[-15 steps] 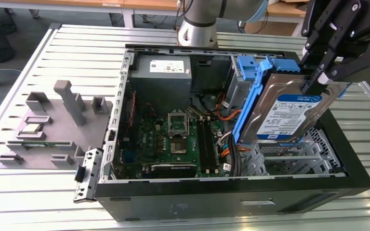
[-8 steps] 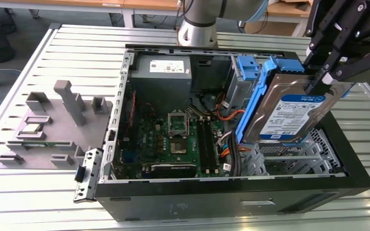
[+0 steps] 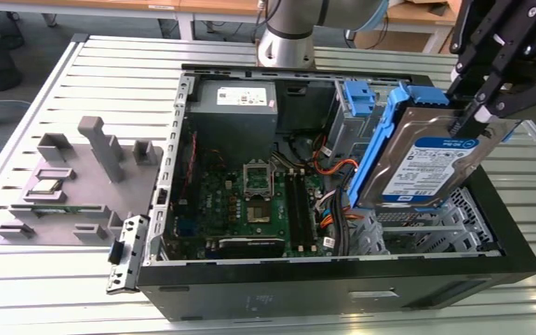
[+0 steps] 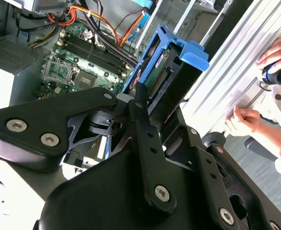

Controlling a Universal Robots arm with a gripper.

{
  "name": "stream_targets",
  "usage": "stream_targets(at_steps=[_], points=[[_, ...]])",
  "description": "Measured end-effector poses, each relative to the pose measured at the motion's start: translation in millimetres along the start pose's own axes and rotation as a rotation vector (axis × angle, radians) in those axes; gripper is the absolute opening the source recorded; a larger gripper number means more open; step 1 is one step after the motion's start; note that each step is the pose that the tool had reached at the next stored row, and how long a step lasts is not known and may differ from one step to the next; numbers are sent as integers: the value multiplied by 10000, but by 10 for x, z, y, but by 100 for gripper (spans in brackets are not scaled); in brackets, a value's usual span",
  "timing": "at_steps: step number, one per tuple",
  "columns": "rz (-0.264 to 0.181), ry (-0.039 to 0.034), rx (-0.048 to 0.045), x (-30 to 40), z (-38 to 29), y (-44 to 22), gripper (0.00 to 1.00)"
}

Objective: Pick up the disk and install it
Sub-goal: 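Insert the disk into the insertion slot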

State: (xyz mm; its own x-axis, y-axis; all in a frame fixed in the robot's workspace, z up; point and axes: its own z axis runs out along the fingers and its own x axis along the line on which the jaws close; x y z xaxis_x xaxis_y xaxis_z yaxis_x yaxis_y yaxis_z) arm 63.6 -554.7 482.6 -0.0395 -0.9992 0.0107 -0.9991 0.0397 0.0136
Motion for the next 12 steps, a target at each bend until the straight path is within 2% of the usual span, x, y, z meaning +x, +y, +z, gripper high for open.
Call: stream_targets(at_steps=[8, 12], points=[[-1, -1, -2, -7, -1, -184, 35], [-1, -1, -2, -9, 1, -218, 35]])
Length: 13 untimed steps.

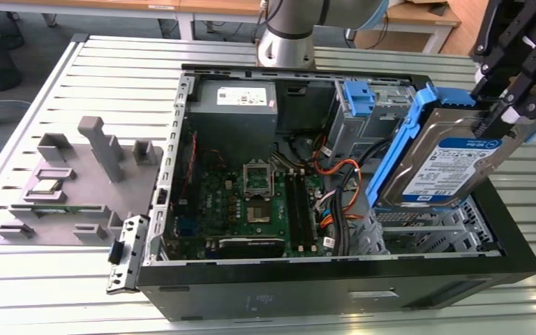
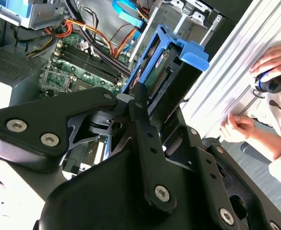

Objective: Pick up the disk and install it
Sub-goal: 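Insert the disk into the insertion slot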

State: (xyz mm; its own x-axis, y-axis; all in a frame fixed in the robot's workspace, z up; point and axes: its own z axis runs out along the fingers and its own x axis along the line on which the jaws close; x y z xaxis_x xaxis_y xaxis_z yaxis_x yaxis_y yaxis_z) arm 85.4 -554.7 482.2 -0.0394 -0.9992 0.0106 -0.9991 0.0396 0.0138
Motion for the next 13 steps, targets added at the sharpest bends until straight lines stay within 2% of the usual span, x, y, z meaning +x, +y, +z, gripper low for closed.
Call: stream_targets(at_steps=[10, 13], points=[[1, 2, 0, -1, 53, -23, 35], [0, -2, 0, -2, 58, -54, 35]])
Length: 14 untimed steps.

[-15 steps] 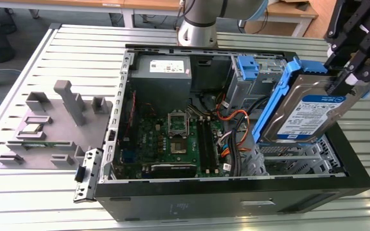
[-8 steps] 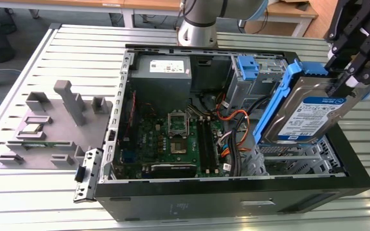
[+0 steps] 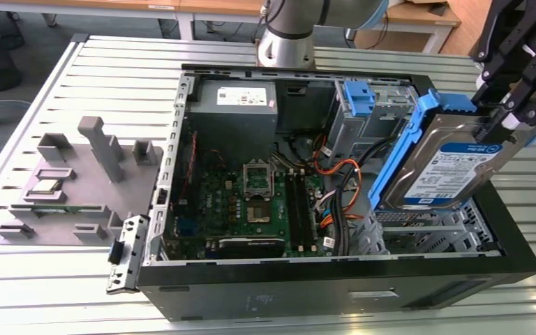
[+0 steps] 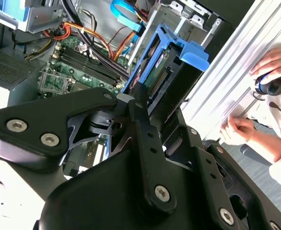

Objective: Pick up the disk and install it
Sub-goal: 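Insert the disk into the insertion slot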

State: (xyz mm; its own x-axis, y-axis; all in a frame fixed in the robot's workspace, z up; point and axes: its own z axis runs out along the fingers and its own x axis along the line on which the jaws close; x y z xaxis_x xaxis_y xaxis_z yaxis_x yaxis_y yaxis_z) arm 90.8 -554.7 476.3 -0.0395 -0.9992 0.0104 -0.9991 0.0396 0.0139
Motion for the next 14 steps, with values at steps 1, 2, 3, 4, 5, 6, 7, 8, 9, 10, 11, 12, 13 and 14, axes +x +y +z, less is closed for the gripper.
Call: stream_targets(at_steps=[1, 2, 3, 4, 5, 6, 7, 8, 9, 10, 11, 12, 13, 14], points=[[0, 1, 0, -1, 0, -14, 35], [0, 2, 0, -2, 1, -27, 35], [0, 3, 0, -2, 2, -38, 35], [0, 3, 0, -3, 7, -45, 35], [0, 5, 0, -3, 16, -49, 35], [0, 4, 0, -3, 31, -52, 35], [1, 2, 0, -3, 46, -55, 35], [1, 3, 0, -3, 60, -58, 35], [0, 3, 0, -4, 71, -63, 35], [1, 1, 0, -4, 78, -71, 35], [0, 1, 0, -4, 81, -85, 35], [0, 2, 0, -5, 83, -103, 35], [0, 3, 0, -6, 85, -118, 35], [0, 1, 0, -7, 91, -133, 35]])
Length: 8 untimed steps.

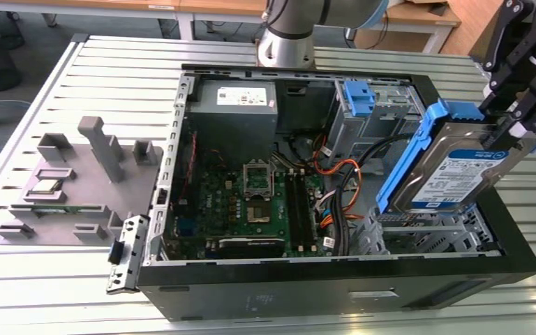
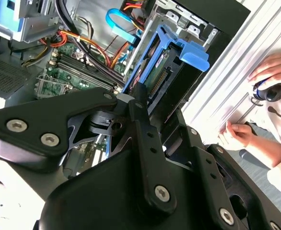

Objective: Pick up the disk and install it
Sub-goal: 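Insert the disk into the insertion slot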

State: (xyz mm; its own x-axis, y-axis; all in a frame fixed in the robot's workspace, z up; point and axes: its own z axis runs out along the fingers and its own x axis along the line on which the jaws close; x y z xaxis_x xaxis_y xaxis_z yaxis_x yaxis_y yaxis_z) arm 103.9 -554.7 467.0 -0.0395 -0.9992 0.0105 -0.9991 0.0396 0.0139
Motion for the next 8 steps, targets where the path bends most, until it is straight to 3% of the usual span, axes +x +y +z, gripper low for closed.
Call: stream_targets(at_steps=[8], points=[[2, 4, 0, -2, 56, -35, 35]])
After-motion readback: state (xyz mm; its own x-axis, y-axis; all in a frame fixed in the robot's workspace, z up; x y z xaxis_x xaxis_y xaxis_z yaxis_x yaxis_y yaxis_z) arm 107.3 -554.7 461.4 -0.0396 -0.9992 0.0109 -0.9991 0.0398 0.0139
